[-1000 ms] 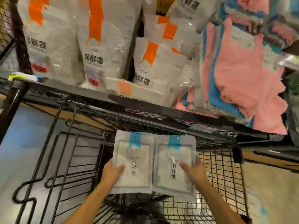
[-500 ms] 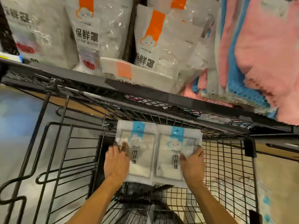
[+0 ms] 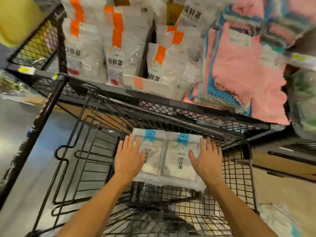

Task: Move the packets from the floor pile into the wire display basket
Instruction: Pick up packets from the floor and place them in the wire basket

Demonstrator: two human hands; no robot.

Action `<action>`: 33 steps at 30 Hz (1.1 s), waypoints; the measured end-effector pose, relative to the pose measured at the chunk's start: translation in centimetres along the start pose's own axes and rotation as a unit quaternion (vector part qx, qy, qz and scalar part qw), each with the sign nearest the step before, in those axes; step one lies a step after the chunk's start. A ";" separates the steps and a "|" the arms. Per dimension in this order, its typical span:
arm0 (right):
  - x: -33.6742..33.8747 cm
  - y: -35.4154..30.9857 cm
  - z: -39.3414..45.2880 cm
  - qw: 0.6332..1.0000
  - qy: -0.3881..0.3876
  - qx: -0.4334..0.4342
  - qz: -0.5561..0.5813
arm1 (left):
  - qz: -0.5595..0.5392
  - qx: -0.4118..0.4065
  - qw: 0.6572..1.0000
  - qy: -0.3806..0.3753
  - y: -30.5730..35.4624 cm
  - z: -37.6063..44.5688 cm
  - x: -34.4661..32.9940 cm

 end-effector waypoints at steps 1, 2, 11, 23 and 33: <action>1.2 0.3 -0.6 1.000 0.009 0.006 -0.001 | 0.001 0.003 1.000 0.004 0.4 -0.8 1.0; 2.4 0.6 -1.2 1.000 0.018 0.010 0.005 | -0.002 0.004 1.000 0.011 0.7 -1.7 2.0; 11.9 3.6 -7.9 0.996 0.073 0.025 0.036 | -0.012 -0.027 0.995 0.100 4.2 -9.3 11.1; 17.2 7.4 -21.8 0.981 0.162 -0.060 0.087 | 0.001 -0.175 0.978 0.117 7.8 -16.7 17.4; 12.4 17.1 -40.4 0.931 0.183 -0.288 0.130 | -0.025 -0.370 0.927 0.050 16.1 -24.7 12.9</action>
Point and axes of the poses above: each hand's wrist, its own z-axis towards the middle knuckle, its own x-axis out of the back of the hand, y = z × x, the point moved 4 cm from there along z, towards the middle knuckle, and after that the axes turned 8 degrees about -z, right-handed, at the moved point
